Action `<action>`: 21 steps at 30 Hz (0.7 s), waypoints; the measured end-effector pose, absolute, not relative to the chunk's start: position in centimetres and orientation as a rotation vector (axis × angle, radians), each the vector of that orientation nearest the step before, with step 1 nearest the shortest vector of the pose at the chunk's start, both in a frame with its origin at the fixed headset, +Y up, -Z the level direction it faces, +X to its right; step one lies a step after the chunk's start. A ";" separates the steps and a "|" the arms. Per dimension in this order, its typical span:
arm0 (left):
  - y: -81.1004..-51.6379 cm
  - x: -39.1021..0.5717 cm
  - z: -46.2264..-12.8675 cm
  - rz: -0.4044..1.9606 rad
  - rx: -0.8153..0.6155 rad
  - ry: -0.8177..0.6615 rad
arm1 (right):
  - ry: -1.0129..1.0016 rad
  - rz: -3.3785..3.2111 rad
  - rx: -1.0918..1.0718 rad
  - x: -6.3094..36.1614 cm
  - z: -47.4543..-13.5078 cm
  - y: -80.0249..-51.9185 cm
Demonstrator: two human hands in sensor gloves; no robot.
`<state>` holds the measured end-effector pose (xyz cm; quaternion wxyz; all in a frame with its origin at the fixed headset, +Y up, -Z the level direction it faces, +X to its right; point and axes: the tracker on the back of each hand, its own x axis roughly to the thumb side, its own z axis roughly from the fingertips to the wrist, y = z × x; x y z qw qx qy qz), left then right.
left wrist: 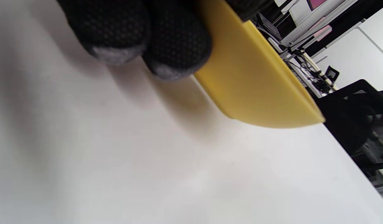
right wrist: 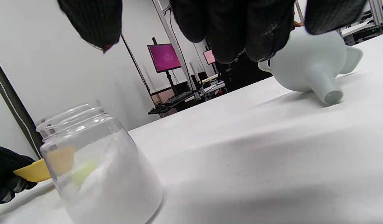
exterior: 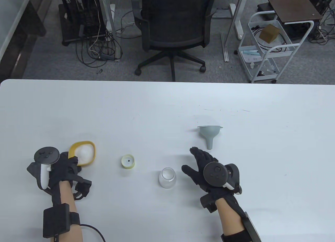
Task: Unscrew the press dispenser and pour salt into it
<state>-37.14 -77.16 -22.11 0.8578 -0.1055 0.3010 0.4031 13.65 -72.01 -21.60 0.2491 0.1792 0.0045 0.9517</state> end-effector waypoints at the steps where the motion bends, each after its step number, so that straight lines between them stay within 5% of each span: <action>1: -77.0 -36.9 -22.2 0.857 -0.221 0.616 | 0.011 2.593 0.487 13.7 -21.6 -72.0; 21: -76.2 -28.3 -23.9 1.214 -0.434 0.169 | -0.036 2.574 0.454 14.5 -21.9 -71.6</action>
